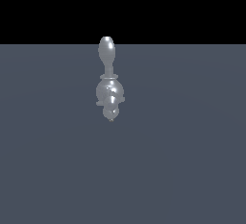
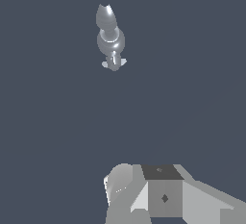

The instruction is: Turn on the faucet by rotating a designated handle.

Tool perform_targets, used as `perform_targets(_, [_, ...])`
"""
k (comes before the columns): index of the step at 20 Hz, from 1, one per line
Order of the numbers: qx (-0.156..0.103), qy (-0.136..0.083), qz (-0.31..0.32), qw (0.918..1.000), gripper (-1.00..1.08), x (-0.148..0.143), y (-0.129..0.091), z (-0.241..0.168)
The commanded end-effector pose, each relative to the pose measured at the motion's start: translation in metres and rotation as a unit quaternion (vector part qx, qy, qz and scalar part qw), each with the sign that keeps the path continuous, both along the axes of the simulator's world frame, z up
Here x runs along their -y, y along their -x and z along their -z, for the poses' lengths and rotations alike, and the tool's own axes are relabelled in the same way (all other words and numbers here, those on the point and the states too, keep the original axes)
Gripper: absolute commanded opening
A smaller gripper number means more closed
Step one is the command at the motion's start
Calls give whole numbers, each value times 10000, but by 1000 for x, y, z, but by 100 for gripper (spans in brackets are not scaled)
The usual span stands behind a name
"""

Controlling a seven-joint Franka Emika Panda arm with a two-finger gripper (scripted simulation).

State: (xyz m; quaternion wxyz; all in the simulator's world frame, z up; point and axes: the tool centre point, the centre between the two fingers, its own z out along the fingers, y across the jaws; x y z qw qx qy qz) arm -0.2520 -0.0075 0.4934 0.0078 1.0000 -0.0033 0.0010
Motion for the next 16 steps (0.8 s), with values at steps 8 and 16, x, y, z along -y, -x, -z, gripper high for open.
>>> perform_targets(8, [-1061,17,162,9942,11,-9,-36,156])
perform_targets(16, [-1252,-373,1447,9808,-3,-3,-77,251])
